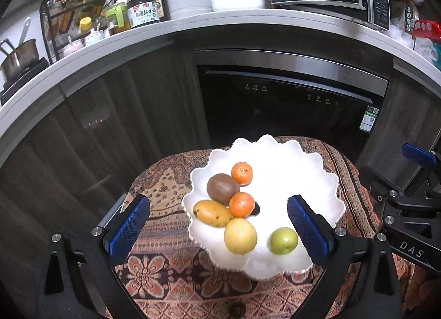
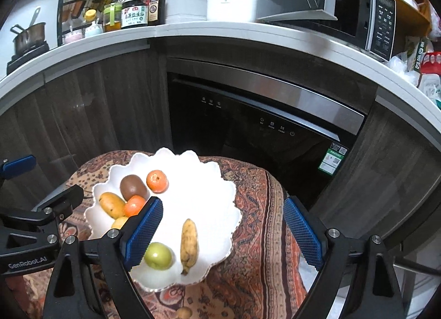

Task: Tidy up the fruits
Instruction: 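Withdraw both tools toward the dark plum and small brown fruit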

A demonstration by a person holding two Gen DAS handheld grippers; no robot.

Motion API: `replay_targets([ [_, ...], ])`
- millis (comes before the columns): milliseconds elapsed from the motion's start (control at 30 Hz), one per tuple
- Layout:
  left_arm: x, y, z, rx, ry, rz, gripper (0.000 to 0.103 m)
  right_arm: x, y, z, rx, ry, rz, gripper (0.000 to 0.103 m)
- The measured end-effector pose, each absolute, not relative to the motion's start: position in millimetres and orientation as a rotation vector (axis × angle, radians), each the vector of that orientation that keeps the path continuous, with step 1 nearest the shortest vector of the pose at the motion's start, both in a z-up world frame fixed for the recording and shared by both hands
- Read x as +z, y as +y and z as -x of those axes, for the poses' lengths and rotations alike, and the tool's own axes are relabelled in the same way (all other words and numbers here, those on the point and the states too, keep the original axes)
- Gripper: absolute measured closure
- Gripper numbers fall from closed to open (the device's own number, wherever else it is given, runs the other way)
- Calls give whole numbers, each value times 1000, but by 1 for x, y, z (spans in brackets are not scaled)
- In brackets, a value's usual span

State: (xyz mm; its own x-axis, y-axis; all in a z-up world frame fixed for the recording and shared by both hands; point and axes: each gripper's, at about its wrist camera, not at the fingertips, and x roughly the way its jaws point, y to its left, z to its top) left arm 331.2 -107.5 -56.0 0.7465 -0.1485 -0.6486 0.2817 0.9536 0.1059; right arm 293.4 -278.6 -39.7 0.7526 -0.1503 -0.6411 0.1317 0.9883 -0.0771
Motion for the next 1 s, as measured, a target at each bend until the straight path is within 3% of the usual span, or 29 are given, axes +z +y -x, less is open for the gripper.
replay_targets([
  [1000, -117, -72, -273, -205, 776, -174, 1, -93, -250, -235, -122, 805, 9, 13],
])
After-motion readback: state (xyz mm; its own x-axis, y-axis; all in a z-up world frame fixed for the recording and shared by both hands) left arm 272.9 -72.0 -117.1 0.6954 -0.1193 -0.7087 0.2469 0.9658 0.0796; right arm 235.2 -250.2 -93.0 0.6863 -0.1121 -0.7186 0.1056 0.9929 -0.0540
